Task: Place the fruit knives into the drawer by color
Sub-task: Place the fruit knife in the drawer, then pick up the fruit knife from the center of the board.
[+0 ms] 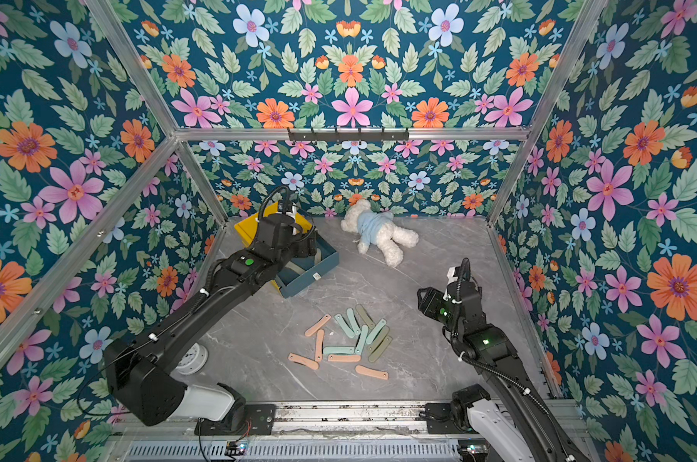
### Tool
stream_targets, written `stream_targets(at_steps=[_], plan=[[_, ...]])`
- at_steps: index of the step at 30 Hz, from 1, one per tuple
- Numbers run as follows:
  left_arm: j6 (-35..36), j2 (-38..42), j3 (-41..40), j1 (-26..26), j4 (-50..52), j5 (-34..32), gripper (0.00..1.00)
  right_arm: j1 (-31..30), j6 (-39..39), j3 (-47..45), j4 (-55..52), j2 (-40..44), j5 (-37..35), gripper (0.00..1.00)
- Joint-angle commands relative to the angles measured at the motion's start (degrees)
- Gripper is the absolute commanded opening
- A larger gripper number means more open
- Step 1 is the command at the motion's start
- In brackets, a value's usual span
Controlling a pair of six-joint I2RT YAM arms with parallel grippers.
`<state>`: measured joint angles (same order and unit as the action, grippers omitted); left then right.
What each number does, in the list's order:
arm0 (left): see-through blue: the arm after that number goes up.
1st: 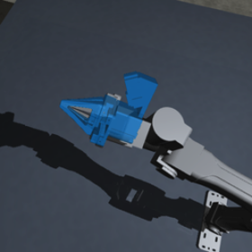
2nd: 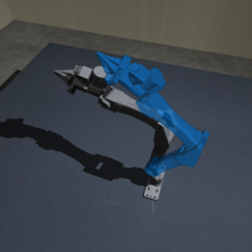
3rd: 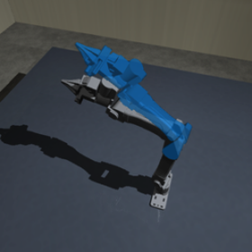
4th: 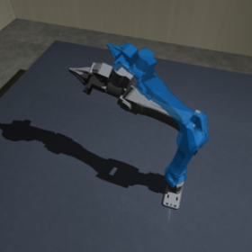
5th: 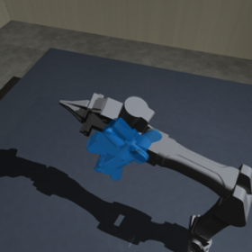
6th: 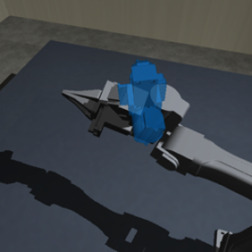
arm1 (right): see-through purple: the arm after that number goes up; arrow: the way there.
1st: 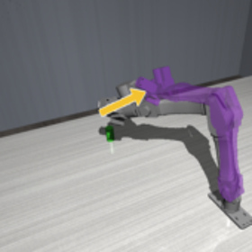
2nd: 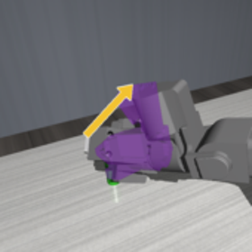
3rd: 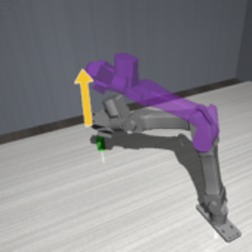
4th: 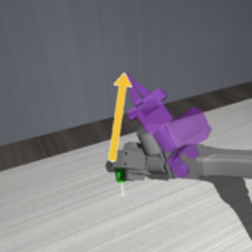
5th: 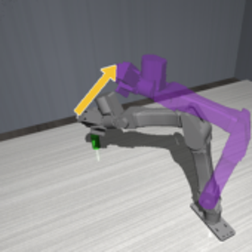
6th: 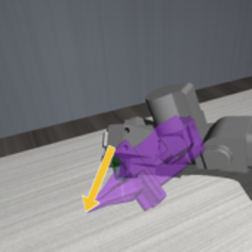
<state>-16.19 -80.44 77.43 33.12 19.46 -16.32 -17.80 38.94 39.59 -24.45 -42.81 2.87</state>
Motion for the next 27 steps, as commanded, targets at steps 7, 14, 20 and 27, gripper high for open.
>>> stream_targets(at_steps=[7, 14, 20, 27], plan=[[-4.77, 10.95, -4.58, 0.01, -4.85, 7.38, 0.99, -0.04, -0.25, 0.79, 0.44, -1.46, 4.36, 0.61], [-10.44, 24.25, -20.05, 0.01, -10.79, 12.09, 0.99, -0.66, -0.03, -0.51, 2.71, -3.78, 9.92, 0.61], [-14.37, 32.06, -31.99, 0.01, -12.42, 12.76, 0.99, -8.77, -0.72, -0.97, 4.11, -9.51, 7.40, 0.61], [-19.94, 37.86, -44.13, 0.01, -18.47, 15.51, 0.99, -16.67, 1.94, -2.03, 8.15, -19.41, 5.93, 0.61]])
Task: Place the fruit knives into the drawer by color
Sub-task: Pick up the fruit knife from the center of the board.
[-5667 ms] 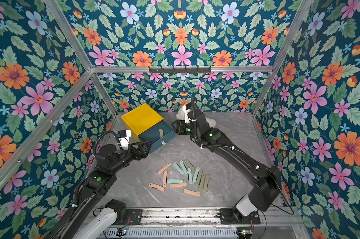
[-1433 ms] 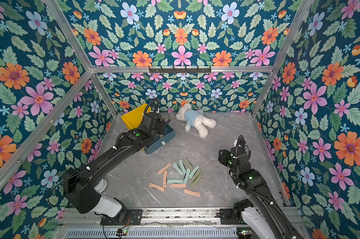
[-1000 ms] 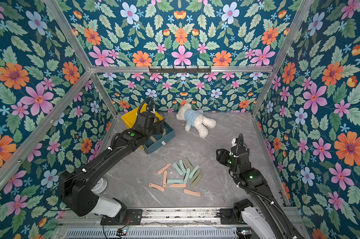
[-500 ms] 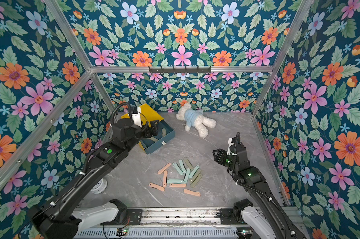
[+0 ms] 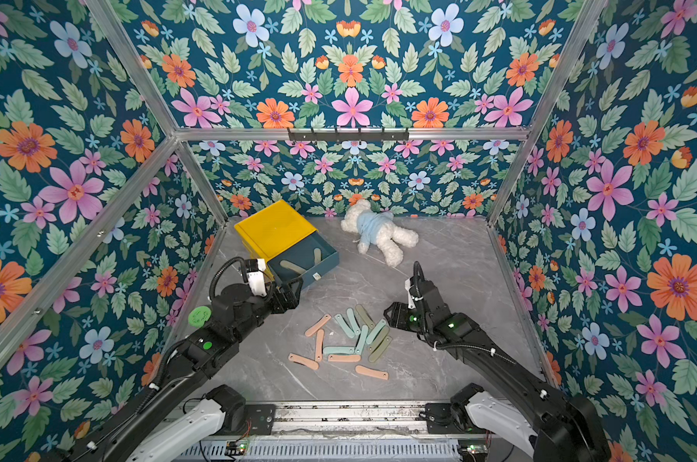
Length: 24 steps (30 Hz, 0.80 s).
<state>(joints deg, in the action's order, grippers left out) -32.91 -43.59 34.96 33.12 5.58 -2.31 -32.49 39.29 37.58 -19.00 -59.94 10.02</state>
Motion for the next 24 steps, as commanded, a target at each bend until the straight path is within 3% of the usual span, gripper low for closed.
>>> stream_targets(at_steps=[1, 7, 16, 24], plan=[[-3.48, 1.54, -2.60, 0.01, -4.87, 1.92, 0.99, -3.24, 1.61, 0.31, 2.64, -3.76, -1.77, 0.61], [-4.83, 3.50, -6.70, 0.01, -5.27, 2.82, 0.99, -6.65, 3.67, 1.97, 0.86, -12.03, -3.06, 0.61], [-5.53, 2.92, -9.75, 0.01, -7.47, 5.56, 0.99, -12.47, 9.78, 0.32, -5.95, -13.36, -8.51, 0.65], [-4.59, 2.81, -11.06, 0.01, -8.74, 6.20, 0.99, -17.76, 12.26, 2.59, -9.67, -19.42, -10.58, 0.70]])
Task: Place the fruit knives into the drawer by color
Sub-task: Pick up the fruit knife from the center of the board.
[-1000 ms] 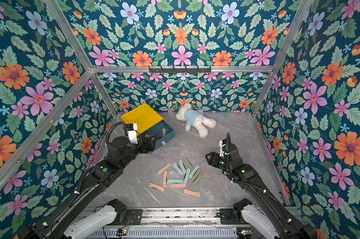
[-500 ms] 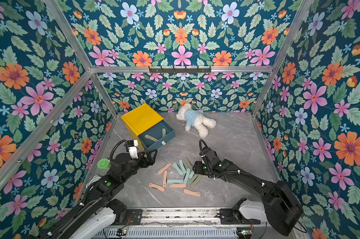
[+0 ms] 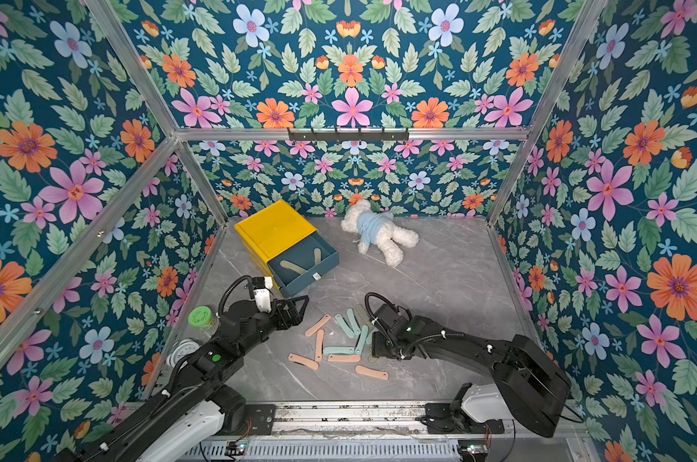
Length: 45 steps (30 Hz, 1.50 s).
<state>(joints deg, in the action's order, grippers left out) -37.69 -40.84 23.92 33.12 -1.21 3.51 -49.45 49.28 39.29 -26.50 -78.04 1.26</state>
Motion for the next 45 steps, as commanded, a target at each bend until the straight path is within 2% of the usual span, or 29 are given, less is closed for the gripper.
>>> stream_targets(at_steps=[1, 9, 14, 22, 28, 34, 40, 45], plan=[[0.33, 0.11, -0.22, 0.04, -1.93, 0.52, 0.99, -1.46, 2.31, 1.58, -2.58, -2.24, -2.22, 0.71], [0.56, 0.93, -1.42, 0.06, -2.30, 1.06, 0.99, -4.94, 2.13, 7.24, -5.95, -9.52, -3.86, 0.74], [0.73, 1.55, -1.81, 0.01, -2.15, 1.15, 0.99, -5.00, 1.85, 8.06, -9.45, -11.65, -4.74, 0.72], [1.30, 1.73, -1.77, 0.01, -1.96, 0.80, 0.99, -3.96, 1.92, 6.57, -13.88, -11.78, -6.57, 0.59], [1.38, 1.64, -1.67, 0.03, -1.71, 0.58, 0.99, -1.44, 0.96, 3.44, -13.05, -8.67, -5.36, 0.51], [1.14, 1.12, -1.60, 0.01, -1.86, 0.53, 0.99, 0.59, -0.30, 1.79, -12.28, -9.15, -3.34, 0.40], [0.89, 0.26, -1.68, 0.03, -1.99, 0.52, 0.99, 0.84, -1.89, 1.21, -10.96, -9.00, -1.69, 0.39], [0.69, -0.54, -1.60, 0.01, -2.46, 0.62, 0.99, 0.80, -2.23, 0.97, -10.00, -9.94, -1.77, 0.34]])
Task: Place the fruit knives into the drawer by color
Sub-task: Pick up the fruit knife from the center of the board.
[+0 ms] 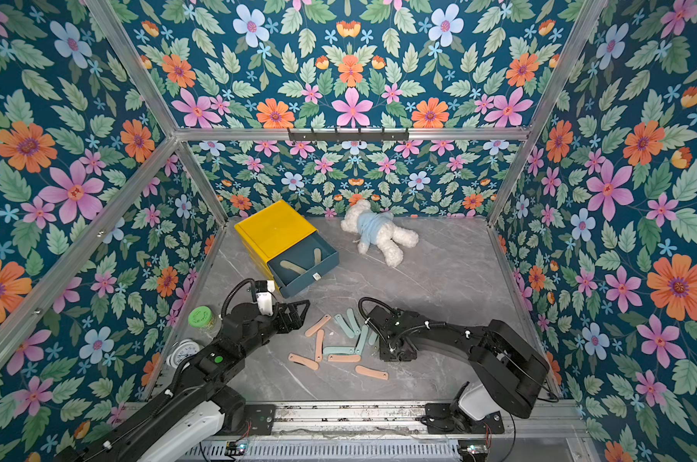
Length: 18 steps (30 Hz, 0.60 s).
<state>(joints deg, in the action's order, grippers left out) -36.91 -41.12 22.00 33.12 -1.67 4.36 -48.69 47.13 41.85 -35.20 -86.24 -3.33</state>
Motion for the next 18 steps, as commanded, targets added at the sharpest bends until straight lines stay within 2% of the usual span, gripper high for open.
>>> stream_targets(at_steps=[1, 9, 18], plan=[[-0.12, -0.36, 0.37, 0.01, -1.93, -0.15, 0.99, 0.08, -0.12, -1.68, -0.87, -1.66, 2.71, 0.32], [-0.12, -1.32, 0.68, 0.01, -2.02, 0.03, 0.99, 0.06, -0.70, -2.46, 0.91, 2.36, -0.32, 0.23], [-0.36, -1.15, 1.09, 0.01, -2.00, -0.12, 0.99, 0.25, -2.03, -1.92, 0.13, 15.35, -6.73, 0.19]])
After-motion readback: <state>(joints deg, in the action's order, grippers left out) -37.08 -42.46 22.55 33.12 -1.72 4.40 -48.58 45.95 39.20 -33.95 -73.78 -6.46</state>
